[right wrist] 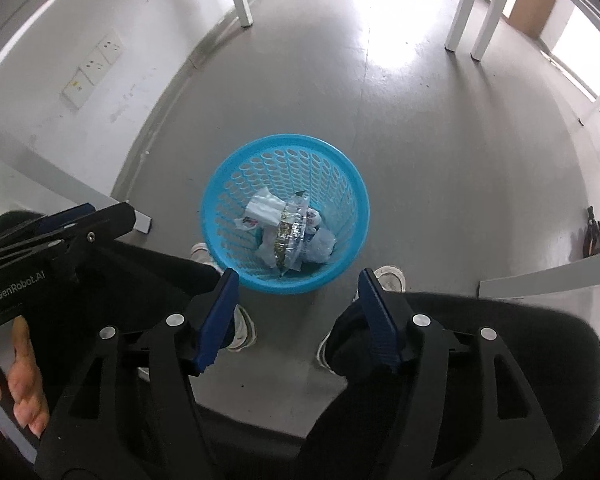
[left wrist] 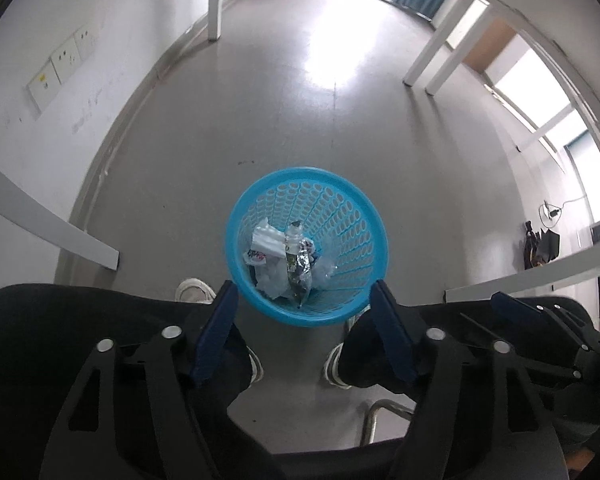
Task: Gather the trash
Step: 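Raise both tools back up toward the white cup and glove on the table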
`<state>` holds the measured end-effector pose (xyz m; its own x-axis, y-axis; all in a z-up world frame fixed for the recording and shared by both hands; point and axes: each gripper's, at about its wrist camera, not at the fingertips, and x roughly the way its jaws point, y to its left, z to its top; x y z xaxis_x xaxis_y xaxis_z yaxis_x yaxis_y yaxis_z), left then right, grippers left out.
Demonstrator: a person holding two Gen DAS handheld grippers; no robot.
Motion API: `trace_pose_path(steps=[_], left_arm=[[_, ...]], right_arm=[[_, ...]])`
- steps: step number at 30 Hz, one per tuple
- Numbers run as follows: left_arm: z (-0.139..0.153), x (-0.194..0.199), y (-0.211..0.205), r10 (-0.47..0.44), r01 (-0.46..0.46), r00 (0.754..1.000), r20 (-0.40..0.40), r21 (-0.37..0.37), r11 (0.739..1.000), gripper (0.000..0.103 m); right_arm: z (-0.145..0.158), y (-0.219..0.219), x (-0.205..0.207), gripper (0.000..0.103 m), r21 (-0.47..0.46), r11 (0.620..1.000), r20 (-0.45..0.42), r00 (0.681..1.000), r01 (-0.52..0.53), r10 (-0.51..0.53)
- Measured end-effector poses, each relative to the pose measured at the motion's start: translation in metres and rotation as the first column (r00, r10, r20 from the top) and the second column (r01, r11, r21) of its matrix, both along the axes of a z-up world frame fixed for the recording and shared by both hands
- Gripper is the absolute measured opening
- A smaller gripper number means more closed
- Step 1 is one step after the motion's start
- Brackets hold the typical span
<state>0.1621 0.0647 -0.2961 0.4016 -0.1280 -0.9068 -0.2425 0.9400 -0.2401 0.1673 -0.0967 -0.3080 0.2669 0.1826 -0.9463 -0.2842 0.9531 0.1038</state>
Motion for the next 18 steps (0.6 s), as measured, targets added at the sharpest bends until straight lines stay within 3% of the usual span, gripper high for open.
trace_pose_path(steps=[4, 11, 15, 18], left_arm=[[0.021, -0.018, -0.004, -0.024, 0.022, 0.999, 0.047, 0.042, 0.999, 0.076], [0.060, -0.055, 0.003, -0.028, 0.025, 0.992, 0.127, 0.027, 0.999, 0.081], [0.088, -0.073, 0.005, -0.023, 0.021, 0.981, 0.194, 0.012, 1.000, 0.082], [0.120, -0.089, 0.001, -0.031, 0.020, 0.963, 0.266, 0.044, 0.999, 0.087]], right_arm=[[0.022, -0.007, -0.015, 0.064, 0.042, 0.999, 0.024, 1.000, -0.007, 0.006], [0.072, -0.021, -0.049, 0.069, 0.088, 0.996, 0.129, 0.991, -0.031, 0.019], [0.105, -0.028, -0.066, 0.071, 0.130, 0.990, 0.195, 0.980, -0.048, 0.022], [0.135, -0.028, -0.080, 0.075, 0.142, 0.987, 0.269, 0.963, -0.077, 0.037]])
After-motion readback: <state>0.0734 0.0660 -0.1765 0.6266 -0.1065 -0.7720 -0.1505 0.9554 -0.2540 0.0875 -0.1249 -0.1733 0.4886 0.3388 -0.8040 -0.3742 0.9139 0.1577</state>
